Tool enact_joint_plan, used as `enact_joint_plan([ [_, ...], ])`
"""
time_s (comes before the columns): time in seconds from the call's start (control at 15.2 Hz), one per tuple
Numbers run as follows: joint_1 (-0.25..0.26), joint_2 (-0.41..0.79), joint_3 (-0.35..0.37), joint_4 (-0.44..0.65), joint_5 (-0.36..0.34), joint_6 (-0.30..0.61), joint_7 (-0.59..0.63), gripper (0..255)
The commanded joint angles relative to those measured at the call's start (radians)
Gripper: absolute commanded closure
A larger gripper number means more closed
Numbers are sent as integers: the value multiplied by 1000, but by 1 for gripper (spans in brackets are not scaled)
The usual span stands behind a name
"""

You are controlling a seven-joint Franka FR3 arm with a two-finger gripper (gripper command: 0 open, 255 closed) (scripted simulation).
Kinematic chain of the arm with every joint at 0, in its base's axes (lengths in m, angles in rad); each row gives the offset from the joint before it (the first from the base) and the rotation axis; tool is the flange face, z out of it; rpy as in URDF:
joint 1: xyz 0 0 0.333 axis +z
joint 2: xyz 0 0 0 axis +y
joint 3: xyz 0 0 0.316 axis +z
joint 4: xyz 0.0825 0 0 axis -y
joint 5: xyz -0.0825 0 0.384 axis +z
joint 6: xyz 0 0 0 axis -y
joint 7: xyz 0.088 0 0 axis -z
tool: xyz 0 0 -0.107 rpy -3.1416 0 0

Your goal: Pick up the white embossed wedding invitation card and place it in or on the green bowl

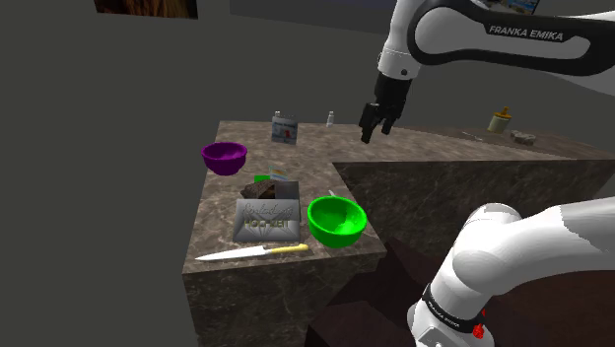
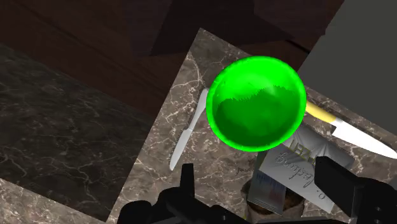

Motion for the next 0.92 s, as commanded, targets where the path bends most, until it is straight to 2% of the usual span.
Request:
enact_joint_plan([
  [0.0,0,0,0,0,0,0,0,0],
  [0.33,12,-22,-221,-167,121,224,-139,0],
  [0.53,40,5,-361,-246,210,353,-248,0],
  [0.73,102,61,-518,-303,323,473,-383,0],
  [0.86,172,111,-636,-325,418,542,-493,0],
])
